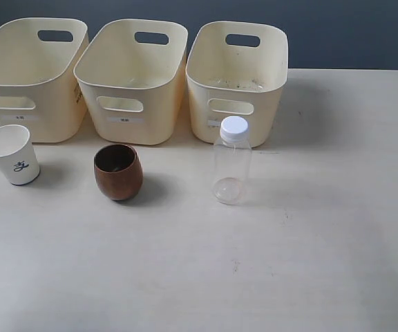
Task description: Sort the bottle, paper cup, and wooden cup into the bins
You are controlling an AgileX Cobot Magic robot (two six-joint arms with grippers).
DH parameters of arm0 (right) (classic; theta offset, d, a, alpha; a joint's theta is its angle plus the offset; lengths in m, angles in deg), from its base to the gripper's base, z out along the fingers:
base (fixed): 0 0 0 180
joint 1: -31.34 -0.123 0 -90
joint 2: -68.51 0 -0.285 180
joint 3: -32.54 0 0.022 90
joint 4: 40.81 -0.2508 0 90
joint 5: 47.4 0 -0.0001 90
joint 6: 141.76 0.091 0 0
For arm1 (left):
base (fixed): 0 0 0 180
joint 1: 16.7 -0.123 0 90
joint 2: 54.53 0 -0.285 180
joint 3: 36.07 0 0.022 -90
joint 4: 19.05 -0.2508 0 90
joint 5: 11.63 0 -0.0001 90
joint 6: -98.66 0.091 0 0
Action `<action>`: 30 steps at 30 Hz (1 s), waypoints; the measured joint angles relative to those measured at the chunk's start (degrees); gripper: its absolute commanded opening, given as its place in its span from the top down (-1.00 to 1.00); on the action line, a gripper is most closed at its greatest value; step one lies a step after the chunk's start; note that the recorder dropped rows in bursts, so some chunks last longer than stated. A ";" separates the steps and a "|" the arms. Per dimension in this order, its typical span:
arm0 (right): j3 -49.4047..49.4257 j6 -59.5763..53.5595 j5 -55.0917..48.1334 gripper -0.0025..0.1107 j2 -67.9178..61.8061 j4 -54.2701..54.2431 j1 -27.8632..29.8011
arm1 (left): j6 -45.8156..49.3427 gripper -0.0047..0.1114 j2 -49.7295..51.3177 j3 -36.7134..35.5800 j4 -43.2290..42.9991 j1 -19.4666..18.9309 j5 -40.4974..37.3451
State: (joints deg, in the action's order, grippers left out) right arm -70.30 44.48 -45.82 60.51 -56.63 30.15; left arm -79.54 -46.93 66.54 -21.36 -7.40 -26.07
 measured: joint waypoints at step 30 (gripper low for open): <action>-24.51 1.58 30.70 -0.53 -74.94 28.87 -33.59 | 0.00 0.92 0.00 0.00 0.00 0.00 0.00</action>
State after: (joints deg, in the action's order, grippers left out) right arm -94.81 46.06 -15.12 -14.42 -27.76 -3.44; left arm -79.54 -46.93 66.54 -21.36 -7.40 -26.07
